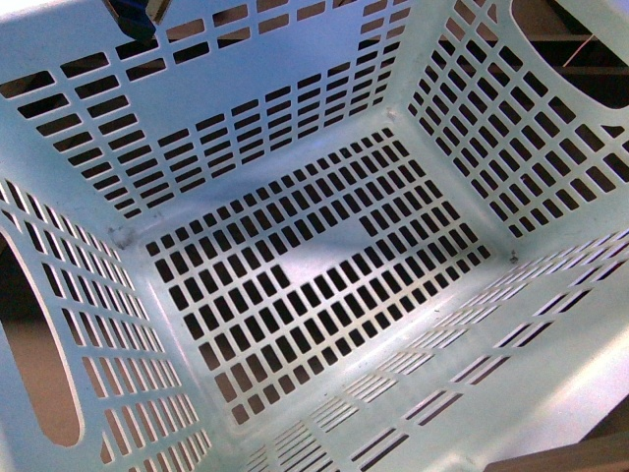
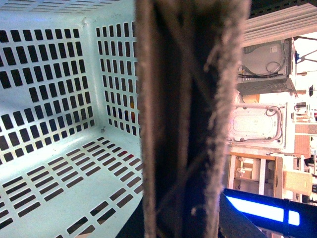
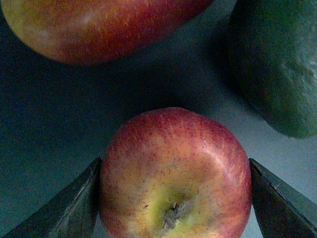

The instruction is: Pick apple with right arm and hold basket with left

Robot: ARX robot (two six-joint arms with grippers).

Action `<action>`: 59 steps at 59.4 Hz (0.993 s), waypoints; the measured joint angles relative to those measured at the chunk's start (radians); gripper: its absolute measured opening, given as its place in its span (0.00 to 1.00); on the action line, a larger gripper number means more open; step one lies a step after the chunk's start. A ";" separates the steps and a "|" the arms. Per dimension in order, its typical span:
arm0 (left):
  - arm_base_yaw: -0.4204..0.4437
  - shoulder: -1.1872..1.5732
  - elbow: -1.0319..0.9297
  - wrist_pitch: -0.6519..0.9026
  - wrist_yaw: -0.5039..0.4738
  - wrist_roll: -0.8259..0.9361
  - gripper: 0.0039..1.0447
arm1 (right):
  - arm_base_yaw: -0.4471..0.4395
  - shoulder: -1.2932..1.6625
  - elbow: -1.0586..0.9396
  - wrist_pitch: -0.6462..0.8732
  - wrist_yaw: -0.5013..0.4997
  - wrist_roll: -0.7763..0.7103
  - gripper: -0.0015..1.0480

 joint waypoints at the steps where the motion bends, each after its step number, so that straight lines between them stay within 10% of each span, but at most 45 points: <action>1: 0.000 0.000 0.000 0.000 0.000 0.000 0.06 | -0.002 -0.006 -0.009 0.006 0.000 -0.005 0.71; 15: 0.000 0.000 0.000 0.000 -0.002 0.000 0.06 | -0.064 -0.335 -0.262 0.062 -0.110 -0.082 0.71; 27: 0.000 0.000 0.000 0.000 0.000 0.000 0.06 | -0.055 -0.936 -0.407 -0.188 -0.199 -0.077 0.71; 59: 0.000 0.000 0.000 0.000 -0.002 0.000 0.06 | 0.400 -1.498 -0.293 -0.410 -0.028 0.140 0.70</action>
